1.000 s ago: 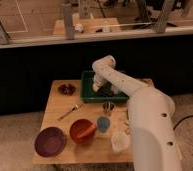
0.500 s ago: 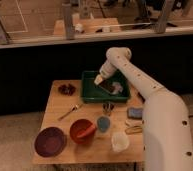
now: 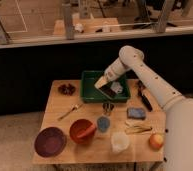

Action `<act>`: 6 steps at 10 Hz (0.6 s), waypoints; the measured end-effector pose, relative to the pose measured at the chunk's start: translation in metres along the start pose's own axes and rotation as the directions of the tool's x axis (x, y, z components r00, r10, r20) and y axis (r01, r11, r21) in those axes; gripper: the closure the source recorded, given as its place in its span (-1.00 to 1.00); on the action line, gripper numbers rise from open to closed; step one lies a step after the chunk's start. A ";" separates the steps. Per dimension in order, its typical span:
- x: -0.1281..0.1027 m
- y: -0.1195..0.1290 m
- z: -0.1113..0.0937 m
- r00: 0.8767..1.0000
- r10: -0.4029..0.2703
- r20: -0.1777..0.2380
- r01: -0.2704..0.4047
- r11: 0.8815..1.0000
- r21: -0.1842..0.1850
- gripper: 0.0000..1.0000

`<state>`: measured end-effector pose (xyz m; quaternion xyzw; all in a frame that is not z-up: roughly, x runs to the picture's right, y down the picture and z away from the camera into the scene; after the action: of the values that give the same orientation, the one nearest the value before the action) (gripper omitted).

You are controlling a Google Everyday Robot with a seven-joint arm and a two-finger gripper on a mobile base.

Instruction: Place eraser in red bowl

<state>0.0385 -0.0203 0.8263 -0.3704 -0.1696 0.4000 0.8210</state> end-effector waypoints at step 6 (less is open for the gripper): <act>0.004 0.029 -0.001 0.999 -0.037 -0.009 0.037 0.999 -0.035 1.00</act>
<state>0.0262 -0.0055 0.8035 -0.3834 -0.1793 0.3800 0.8225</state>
